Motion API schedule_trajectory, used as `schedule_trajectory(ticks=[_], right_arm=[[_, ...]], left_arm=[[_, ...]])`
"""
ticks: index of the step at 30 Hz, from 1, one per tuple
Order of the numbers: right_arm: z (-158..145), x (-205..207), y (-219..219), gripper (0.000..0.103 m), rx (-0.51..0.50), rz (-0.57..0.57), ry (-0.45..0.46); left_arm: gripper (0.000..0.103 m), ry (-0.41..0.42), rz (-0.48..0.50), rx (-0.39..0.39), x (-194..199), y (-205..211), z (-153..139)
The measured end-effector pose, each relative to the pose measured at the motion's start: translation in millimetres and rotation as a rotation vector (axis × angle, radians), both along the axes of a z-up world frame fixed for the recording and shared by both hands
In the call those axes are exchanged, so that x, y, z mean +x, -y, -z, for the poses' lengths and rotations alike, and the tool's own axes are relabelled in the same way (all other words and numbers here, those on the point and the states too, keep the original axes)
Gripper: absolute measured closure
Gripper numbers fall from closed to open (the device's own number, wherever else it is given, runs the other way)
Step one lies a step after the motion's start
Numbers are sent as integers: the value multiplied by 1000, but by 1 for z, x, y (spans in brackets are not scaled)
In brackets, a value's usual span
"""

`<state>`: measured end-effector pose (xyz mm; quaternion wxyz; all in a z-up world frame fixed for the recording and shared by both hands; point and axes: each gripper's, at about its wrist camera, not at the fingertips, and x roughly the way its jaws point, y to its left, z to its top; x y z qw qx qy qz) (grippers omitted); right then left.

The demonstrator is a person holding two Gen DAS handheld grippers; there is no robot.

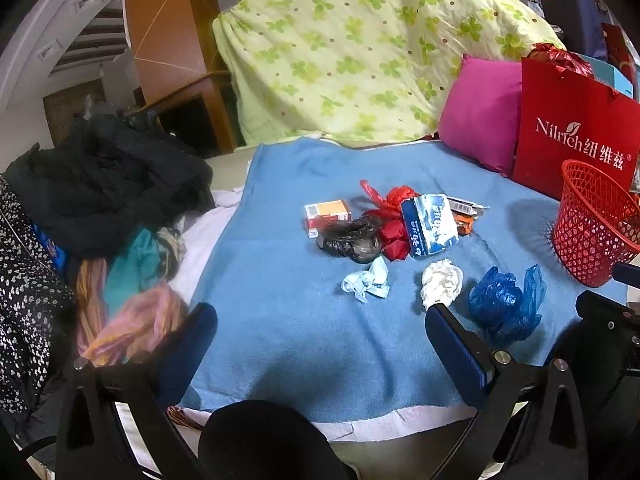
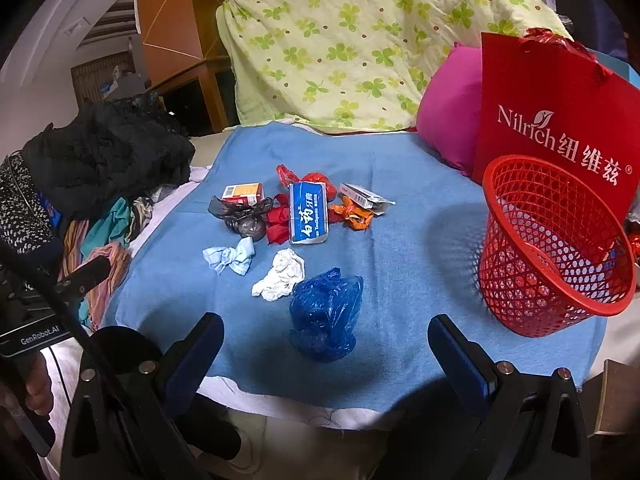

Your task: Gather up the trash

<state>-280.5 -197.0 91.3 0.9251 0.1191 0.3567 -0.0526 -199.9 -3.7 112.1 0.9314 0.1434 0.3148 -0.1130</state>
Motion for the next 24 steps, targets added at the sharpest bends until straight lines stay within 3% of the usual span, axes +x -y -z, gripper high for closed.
schedule_trajectory(ticks=[3,9,13,21,23,24], right_arm=[[5,3,4,0,1,0,-15],[28,22,18,1,100,0,-51],[50,44,26,14,117,-15,-116],[108,97,29,23,190,-50,-243],[126,108,29,31,225,-64,-272],[133,109,31,43,233,-66,-303]], left_arm=[[0,-10,2,1,3,0,6],[0,-68,28,-41,23,1,24],[0,-100,46,-66,41,2,34],[0,-159,108,-101,61,11,47],[4,-185,123,-95,68,16,53],[6,-197,134,-95,71,19,55]])
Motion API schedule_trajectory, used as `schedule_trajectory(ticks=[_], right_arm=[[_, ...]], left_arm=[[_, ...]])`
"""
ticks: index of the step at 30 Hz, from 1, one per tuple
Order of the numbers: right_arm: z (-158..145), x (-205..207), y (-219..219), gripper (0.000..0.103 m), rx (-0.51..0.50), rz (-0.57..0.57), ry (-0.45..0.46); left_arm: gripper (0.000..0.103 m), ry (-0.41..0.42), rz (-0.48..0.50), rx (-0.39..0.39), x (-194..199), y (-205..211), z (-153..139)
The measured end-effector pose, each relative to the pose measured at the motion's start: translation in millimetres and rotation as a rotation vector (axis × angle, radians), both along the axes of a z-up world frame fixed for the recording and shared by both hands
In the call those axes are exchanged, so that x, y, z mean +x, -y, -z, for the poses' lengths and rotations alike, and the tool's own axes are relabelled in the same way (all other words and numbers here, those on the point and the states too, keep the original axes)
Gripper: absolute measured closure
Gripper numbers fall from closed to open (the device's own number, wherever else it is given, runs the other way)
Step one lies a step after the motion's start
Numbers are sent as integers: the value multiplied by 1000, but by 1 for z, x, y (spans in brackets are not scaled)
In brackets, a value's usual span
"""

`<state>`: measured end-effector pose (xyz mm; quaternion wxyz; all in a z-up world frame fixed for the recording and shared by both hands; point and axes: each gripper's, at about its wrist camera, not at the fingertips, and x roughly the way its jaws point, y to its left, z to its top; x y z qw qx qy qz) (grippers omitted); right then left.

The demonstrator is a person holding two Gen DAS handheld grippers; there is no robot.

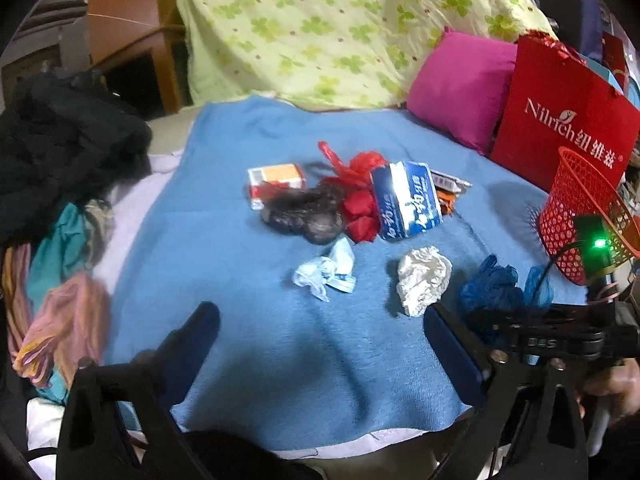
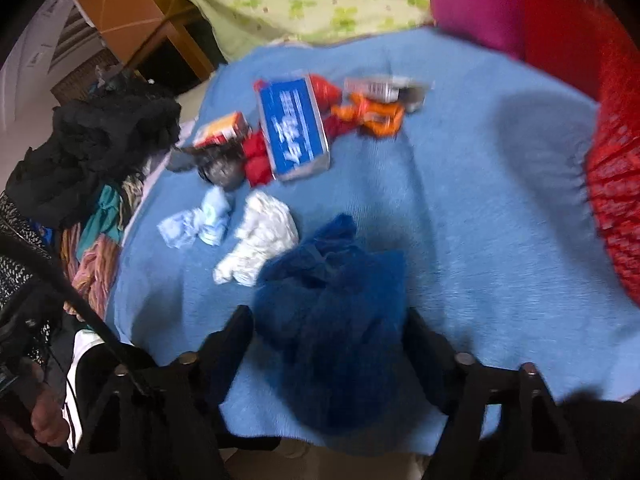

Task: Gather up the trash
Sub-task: 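Grasp the white crumpled tissue with the left tool while the right tool grasps the blue plastic bag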

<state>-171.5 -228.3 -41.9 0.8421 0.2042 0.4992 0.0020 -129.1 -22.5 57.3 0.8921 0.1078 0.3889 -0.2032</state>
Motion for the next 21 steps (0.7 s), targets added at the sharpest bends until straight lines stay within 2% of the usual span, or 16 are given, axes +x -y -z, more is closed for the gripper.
schedule_trajectory(ticks=[1,4,9,12,14,16,18,19,21], right_arm=[[5,0,2,46,-1,7,-12],[-3,-6,4,50,-42,16,30],[-48,-29,19,50,-156,55,130],[-81,-47,32,50,-184,84,188],[-101,-61,39,50,-182,101,230],[-122,-76,44,50,-201,113,265],[-140,-93,50,50,-219,128,301],[-146,-101,53,50,-227,137,313],[-158,-118,60,50,-240,162,342]], left_arm=[[10,-15,14,1,3,4,3],[19,-54,66,3,10,20,10],[21,-98,167,14,20,68,26],[23,-125,208,59,29,101,44],[41,-181,230,92,38,120,63],[56,-242,213,118,47,128,81],[62,-258,176,122,54,128,90],[69,-253,168,116,55,125,90],[72,-247,160,92,53,120,84]])
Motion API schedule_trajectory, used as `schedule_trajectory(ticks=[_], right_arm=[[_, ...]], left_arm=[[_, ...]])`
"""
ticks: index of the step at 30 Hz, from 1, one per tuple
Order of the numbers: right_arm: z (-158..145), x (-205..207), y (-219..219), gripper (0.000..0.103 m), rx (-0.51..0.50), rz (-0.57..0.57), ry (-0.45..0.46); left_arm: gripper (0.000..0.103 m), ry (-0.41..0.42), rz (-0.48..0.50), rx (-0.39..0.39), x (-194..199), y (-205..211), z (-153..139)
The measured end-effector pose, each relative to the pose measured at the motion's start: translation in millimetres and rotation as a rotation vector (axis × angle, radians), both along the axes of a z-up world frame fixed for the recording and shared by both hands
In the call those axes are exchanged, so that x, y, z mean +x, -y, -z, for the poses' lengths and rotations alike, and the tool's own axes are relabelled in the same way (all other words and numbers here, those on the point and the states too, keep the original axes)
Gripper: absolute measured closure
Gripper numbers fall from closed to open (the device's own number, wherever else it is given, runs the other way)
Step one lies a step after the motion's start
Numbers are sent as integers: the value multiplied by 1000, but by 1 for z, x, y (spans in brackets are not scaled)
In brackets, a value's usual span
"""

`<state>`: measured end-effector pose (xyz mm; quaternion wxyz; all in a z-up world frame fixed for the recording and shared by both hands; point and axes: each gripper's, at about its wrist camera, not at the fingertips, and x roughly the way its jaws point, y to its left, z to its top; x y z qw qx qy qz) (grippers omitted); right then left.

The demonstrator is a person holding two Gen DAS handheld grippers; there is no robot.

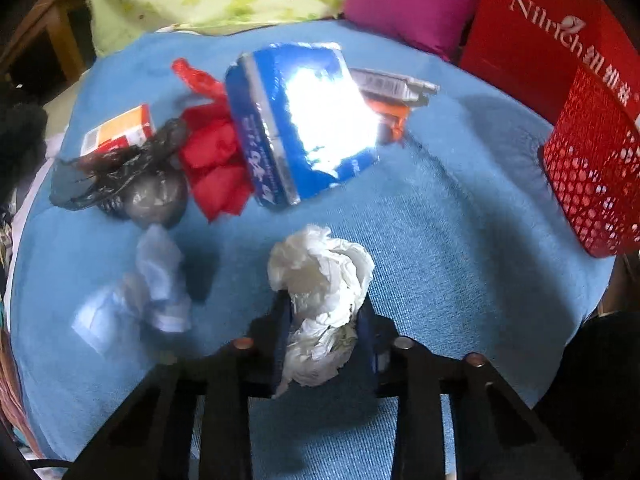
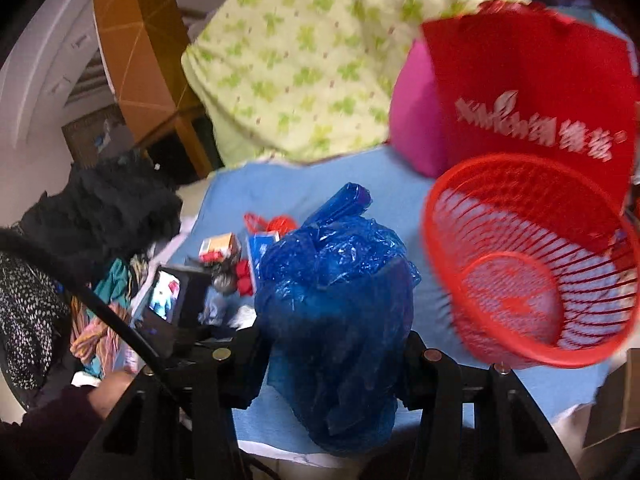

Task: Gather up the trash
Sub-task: 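Grasp the white crumpled tissue with the left tool while the right tool grasps the blue plastic bag, then carry both items to the red mesh basket and open both tools to drop them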

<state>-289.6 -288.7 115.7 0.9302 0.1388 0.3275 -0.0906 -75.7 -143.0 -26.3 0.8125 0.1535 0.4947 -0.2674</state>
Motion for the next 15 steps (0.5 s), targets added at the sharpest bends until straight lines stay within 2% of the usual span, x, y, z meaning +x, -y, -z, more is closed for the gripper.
schedule_trajectory(ticks=[3,6,11,14,15], right_arm=[[-14,-22,14,50,-10,39,44],[-26,-42,33,50,-11,92,84],[-37,-65,83,50,47,193,148],[-33,-69,119,49,133,227,171],[-32,-68,128,48,149,231,170]], left_arm=[[74,18,36,-34,-14,-1,-22],[74,40,128,-98,-34,14,-62],[73,113,319,-237,-69,67,-148],[72,122,414,-287,-80,111,-179],[72,122,439,-291,-81,125,-181]])
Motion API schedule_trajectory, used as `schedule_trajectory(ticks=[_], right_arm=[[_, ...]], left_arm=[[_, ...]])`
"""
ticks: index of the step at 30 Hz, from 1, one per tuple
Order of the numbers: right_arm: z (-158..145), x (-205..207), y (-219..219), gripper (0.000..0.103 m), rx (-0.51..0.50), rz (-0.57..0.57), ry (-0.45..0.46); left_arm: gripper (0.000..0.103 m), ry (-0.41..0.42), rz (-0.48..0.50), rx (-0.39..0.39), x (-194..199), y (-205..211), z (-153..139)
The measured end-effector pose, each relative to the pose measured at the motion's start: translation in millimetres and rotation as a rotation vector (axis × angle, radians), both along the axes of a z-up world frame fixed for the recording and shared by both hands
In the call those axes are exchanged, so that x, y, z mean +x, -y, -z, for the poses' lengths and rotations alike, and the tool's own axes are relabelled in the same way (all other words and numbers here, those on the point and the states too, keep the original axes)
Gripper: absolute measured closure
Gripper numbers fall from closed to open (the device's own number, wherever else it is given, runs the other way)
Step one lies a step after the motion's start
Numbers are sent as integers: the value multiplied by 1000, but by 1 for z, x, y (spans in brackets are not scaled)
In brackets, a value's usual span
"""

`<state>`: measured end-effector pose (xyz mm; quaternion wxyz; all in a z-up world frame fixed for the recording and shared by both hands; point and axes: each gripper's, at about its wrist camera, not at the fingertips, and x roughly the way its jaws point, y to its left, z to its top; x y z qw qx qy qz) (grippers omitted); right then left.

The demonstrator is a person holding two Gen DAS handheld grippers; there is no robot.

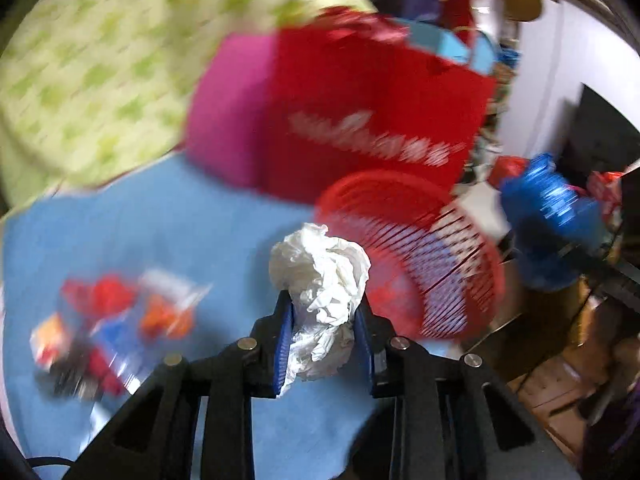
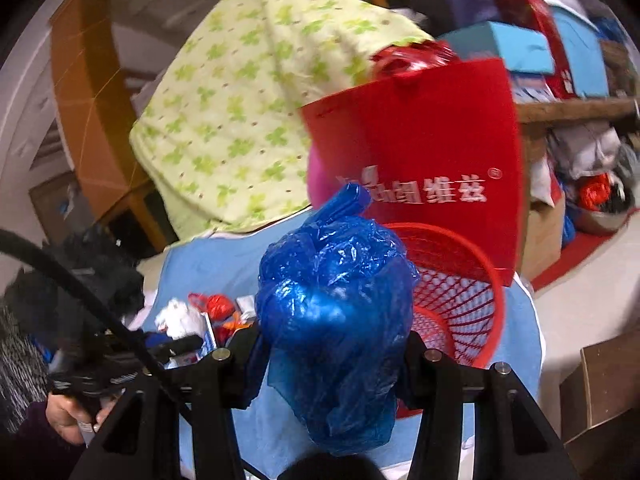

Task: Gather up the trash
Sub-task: 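Carry both items to the red mesh basket and open both tools to drop them, then move both tools back over the remaining trash on the blanket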

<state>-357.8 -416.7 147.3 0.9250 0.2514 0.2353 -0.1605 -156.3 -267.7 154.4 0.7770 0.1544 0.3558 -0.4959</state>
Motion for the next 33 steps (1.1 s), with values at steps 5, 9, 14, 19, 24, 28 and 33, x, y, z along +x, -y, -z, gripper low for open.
schedule_trajectory(ticks=[5,9,14,19,24,28,33], right_arm=[[9,4,34,48,32,4,-4],[20,9,54,32,59,13,6],[32,11,66,28,97,18,17],[19,8,39,28,41,-12,58],[-3,17,-12,28,-20,-120,117],[-10,39,-66,28,-48,-237,135],[8,86,-125,28,-93,-365,39]], left_arm=[[61,-17,81,-3,-10,65,1],[34,-7,49,-19,-8,68,7],[34,33,-13,-42,-3,29,0],[29,85,-163,-49,13,-48,4],[28,185,-413,31,20,-143,16],[23,227,-546,87,22,-199,30],[22,206,-634,123,28,-246,58]])
